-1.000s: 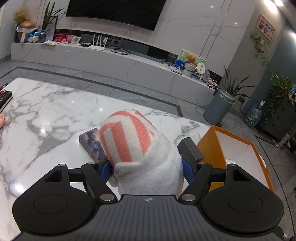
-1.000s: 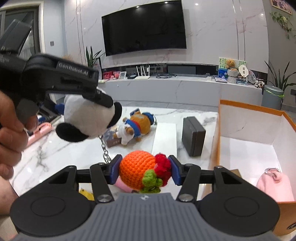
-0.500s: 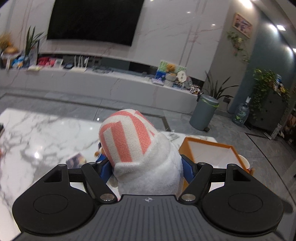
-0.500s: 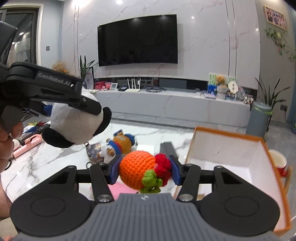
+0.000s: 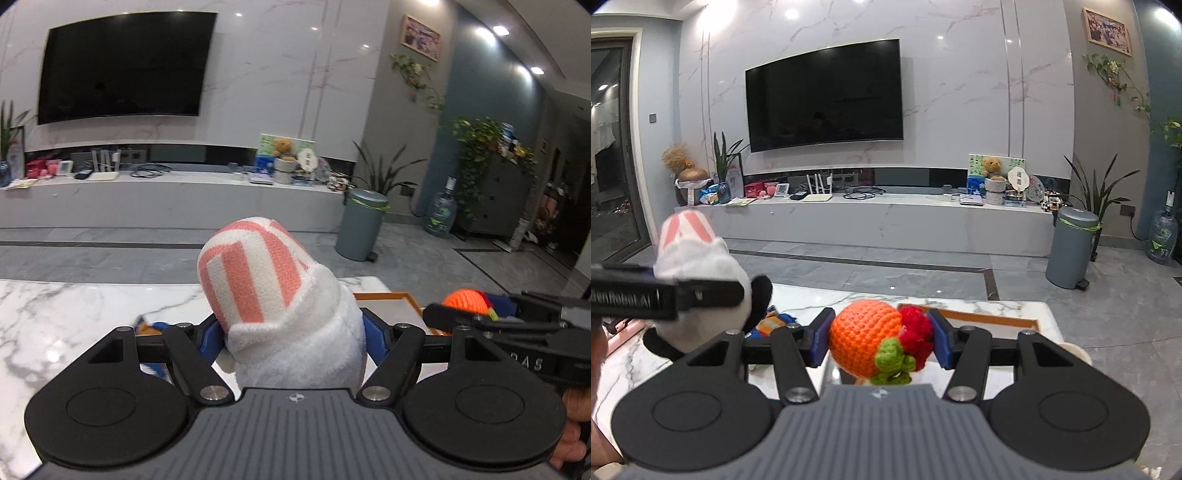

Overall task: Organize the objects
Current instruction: 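Lift and carry the plush and orange crocheted toy over the cardboard box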

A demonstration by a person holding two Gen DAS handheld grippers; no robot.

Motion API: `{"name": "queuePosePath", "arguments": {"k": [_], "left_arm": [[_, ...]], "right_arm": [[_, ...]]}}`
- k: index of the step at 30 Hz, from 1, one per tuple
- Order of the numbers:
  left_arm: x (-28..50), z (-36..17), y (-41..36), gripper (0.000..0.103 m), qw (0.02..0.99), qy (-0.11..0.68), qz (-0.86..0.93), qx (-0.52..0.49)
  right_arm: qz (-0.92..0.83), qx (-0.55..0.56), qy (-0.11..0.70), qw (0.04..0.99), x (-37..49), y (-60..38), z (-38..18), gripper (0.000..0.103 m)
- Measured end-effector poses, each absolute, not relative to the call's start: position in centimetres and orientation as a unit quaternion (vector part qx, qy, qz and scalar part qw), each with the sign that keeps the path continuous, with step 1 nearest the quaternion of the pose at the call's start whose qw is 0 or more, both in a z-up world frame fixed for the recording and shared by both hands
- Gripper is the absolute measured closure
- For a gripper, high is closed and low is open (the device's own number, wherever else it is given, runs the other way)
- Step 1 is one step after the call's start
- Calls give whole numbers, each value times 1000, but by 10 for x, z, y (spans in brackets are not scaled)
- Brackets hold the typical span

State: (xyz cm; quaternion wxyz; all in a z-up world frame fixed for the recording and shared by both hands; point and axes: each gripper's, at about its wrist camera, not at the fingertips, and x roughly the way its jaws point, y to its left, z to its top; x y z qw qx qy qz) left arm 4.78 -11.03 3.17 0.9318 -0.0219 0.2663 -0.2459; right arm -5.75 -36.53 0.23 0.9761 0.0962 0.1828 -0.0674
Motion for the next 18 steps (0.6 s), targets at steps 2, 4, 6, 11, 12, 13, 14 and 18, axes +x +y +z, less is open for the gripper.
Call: {"name": "queuePosePath", "arguments": {"k": [2,4,6,11,12,13,14,18], "left_arm": [[51,30,-122,19,926,271,-261,-18],[58,27,-133,19,919,284,-273,-18],[65,24,-145,19,913,294,-283,-8],[78,12,-169,19,895,322,-309,24],[81,9,-175,19,890,328,-314,28],[83,5,-180,19,886,334,-321,33],[83,1,-186,19,882,338,-325,40],[89,-11,-207,19,873,353,-328,81]], "right_arm": [[-70,94,187,975,-62,-378,4,47],[-75,93,193,974,-62,-389,4,47],[-77,98,201,972,-62,-401,2,47],[-87,103,217,967,-54,-426,-9,47],[-88,106,224,965,-50,-431,-13,47],[-88,111,229,963,-47,-435,-16,47],[-89,116,236,961,-44,-440,-21,47],[-95,131,264,951,-27,-455,-40,47]]}}
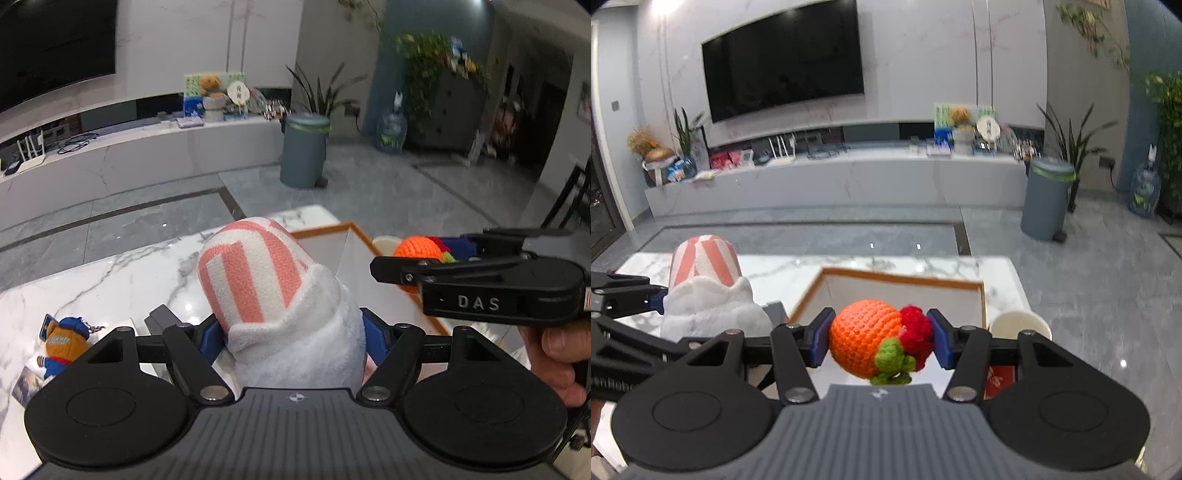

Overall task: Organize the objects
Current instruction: 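Lift and carry the plush and orange crocheted toy over the cardboard box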

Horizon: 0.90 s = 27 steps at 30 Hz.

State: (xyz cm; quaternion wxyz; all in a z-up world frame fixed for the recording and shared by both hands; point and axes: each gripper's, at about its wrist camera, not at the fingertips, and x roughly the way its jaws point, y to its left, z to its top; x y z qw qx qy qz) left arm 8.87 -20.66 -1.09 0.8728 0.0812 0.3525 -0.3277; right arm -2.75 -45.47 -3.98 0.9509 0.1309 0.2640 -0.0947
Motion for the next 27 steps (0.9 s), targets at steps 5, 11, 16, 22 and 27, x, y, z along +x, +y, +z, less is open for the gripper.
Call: {"name": "queuePosePath", "arguments": {"k": [5,11,16,22,27], "left_arm": [[99,-28,-228,18,868,366,-305,142],[102,-43,-250,19,853,379,-307,187],[105,-56,-256,19,849,389,-301,192],[104,-66,-266,19,839,403,-307,199],[107,-81,-277,19,829,412,-303,226]], "right_arm": [[-111,138,292,940,-5,-470,-64,47],[-114,124,311,935,23,-472,-86,47],[-116,124,326,930,38,-477,-105,47],[-112,113,344,925,46,-471,-126,47],[-107,108,360,921,52,-467,-132,47]]}}
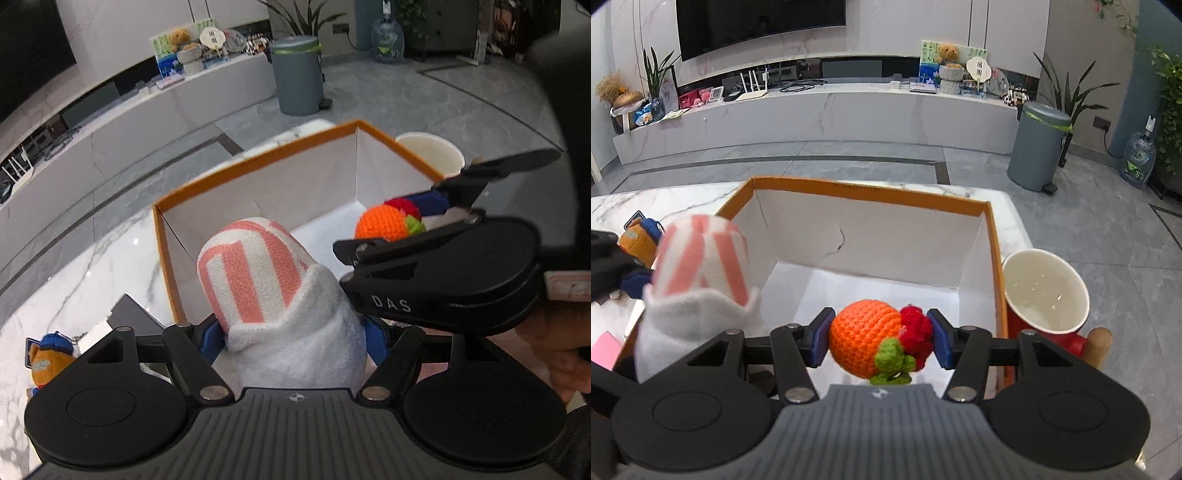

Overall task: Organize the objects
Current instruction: 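Lift and carry the plush and orange crocheted toy over the cardboard box, then open the right tool dropping the orange toy while the left tool releases the plush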

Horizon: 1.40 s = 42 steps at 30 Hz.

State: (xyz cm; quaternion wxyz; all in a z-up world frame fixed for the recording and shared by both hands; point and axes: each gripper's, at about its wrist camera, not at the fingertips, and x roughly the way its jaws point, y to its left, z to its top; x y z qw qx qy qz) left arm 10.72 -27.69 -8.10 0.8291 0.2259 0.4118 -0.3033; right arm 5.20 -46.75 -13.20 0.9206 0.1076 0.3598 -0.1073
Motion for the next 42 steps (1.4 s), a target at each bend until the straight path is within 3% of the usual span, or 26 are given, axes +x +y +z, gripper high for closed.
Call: {"name": "queuePosePath", "arguments": {"k": [16,25,42], "left_arm": [[107,-100,-282,18,815,428,-302,249],[106,-102,-286,11,812,426,-303,258],[106,-86,-280,10,824,419,-307,225]], "right_arm": [[-120,36,409,904,65,-450,-144,46],[-115,35,411,904,64,-451,-146,41],[-115,51,376,918,53,-458,-133,45]]}}
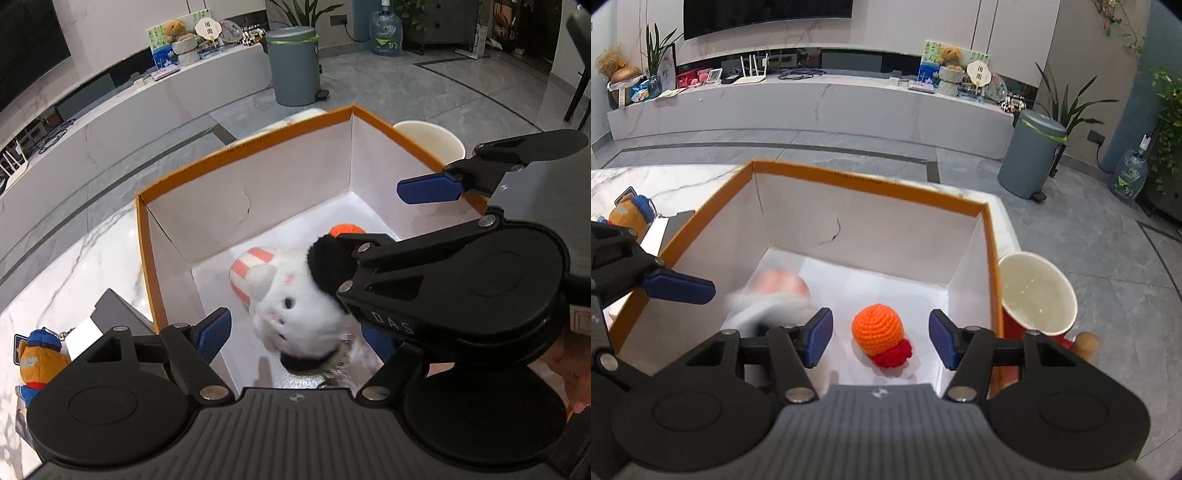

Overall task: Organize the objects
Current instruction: 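Open the right tool dropping the orange toy while the left tool releases the plush, then withdraw both tools from the box back over the table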

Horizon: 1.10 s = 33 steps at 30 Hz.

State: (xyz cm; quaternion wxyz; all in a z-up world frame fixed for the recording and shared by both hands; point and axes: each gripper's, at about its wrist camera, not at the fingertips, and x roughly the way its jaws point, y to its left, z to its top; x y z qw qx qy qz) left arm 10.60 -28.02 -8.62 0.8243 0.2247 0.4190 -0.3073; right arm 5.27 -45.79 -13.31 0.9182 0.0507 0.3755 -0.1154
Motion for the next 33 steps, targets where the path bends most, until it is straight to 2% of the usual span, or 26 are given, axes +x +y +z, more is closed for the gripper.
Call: {"name": "queuePosePath", "arguments": {"k": [15,33], "left_arm": [[100,-49,-258,10,844,391,-307,202],[74,4,-173,12,885,339,-294,124]], "right_arm": [[-113,28,358,926,43,-440,-87,45],[-70,-6,302,951,19,-357,-9,45]]}}
